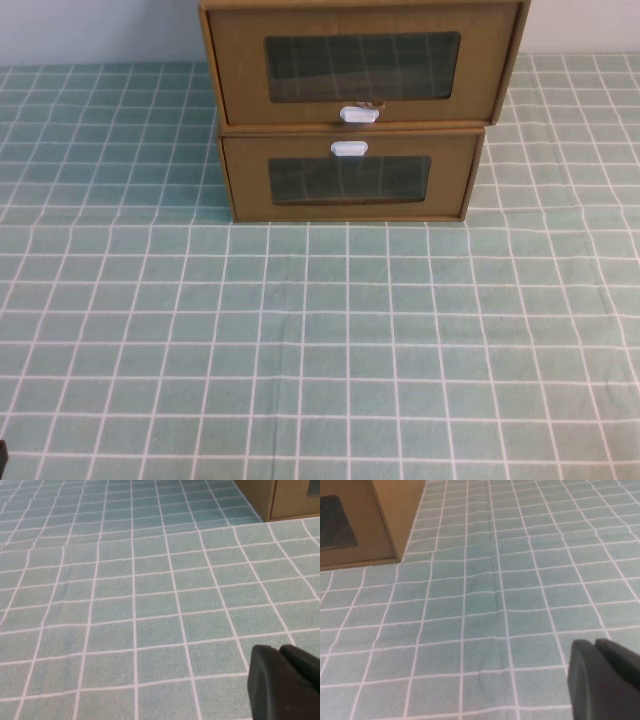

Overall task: Open the shoe box
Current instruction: 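Pull the top drawer of the cardboard box fully open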

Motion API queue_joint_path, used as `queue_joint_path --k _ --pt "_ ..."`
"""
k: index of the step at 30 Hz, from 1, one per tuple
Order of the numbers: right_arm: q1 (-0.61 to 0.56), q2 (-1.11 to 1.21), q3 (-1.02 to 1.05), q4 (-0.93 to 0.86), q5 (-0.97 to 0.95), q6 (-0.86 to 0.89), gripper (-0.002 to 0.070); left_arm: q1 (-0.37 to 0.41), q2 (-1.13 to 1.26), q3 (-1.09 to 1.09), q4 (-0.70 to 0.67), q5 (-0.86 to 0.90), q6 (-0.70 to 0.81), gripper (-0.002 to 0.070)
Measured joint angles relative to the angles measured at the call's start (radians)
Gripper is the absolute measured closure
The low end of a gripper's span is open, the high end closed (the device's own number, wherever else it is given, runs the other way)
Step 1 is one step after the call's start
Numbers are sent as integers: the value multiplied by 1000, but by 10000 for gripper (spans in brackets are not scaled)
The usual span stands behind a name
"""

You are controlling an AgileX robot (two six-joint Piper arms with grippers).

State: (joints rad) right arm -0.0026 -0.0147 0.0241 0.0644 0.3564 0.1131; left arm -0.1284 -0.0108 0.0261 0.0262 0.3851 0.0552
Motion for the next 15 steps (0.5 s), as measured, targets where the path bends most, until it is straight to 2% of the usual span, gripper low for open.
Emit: queue_joint_path --k 15 --pt "0 0 0 0 0 0 690 0 0 0 0 -6 0 680"
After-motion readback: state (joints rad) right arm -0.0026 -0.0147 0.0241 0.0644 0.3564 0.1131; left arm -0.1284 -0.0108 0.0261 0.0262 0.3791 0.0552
